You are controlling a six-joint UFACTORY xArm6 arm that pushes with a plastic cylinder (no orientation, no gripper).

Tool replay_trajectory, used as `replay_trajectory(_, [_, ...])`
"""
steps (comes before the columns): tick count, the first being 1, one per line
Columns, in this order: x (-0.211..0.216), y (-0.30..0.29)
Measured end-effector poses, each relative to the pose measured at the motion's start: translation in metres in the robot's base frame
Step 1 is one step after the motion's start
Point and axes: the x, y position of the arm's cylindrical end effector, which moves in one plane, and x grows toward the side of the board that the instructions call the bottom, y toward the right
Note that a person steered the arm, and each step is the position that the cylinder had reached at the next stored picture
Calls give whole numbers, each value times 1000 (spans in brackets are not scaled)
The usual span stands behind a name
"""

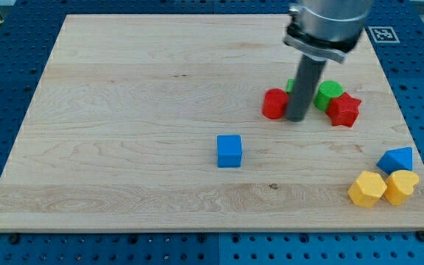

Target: Slide the green circle at the top center of the board

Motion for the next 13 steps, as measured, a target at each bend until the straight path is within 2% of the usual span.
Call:
replay_trajectory(1, [-20,-37])
replay_trajectory(2, [-16,-37])
replay_trajectory(5, [37,42])
replay_trajectory(6, [39,75])
replay_trajectory(7, [17,95])
replay_trajectory(9, [-74,15])
replay_trajectory(10, [-84,0])
replay_trajectory(11, [-84,10])
replay_trajectory(12, [-105,9])
replay_trajectory(13, [-143,23])
